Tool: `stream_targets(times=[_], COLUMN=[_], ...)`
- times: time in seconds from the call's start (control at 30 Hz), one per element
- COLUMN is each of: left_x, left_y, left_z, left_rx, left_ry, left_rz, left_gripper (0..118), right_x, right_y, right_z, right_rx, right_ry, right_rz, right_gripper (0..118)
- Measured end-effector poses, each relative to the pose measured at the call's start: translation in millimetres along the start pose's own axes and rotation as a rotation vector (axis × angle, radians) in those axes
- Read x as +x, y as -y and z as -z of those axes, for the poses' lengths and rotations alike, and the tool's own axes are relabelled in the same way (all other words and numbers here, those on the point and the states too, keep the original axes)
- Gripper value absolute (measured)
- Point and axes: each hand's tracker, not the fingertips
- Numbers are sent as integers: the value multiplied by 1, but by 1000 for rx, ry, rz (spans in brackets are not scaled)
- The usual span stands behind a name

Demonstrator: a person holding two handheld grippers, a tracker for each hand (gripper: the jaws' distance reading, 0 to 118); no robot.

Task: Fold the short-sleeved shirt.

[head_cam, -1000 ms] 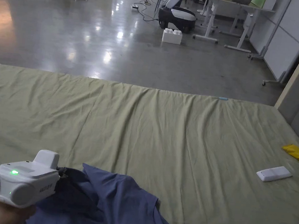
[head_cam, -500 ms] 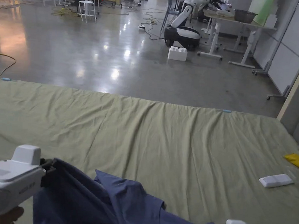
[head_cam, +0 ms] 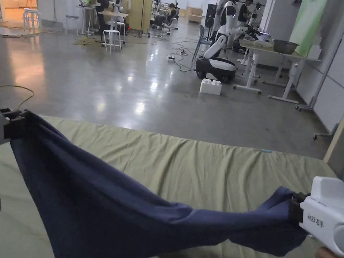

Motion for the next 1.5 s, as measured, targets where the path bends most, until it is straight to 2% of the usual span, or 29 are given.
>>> stream_targets(times=[0.2,0.23,0.5,0.77,0.93,1.1,1.3,1.5], left_x=[-42,-13,-15,-15,-11,-11,-13,-21], left_y=[-42,-45,-69,-64,-25,44,139,224], left_z=[24,8,43,67,64,51,9,-34], left_rx=[25,25,22,23,-30,-136,-274,-459], left_ry=[-39,-46,-91,-100,-77,-47,-47,-69], left_rz=[-21,-25,-22,-49,-12,3,-64,-190], left_gripper=[8,8,8,8,8,8,8,8], right_x=[7,7,0,-8,-9,-8,-6,-11], right_y=[-55,-62,-119,-138,-110,-52,33,119], right_z=[5,7,35,50,50,46,26,5], right_rx=[69,81,120,162,143,57,-53,-219], right_ry=[15,18,39,67,73,68,63,54], right_rz=[23,21,30,3,-21,-54,-85,-130], right_gripper=[7,7,7,7,7,7,7,7])
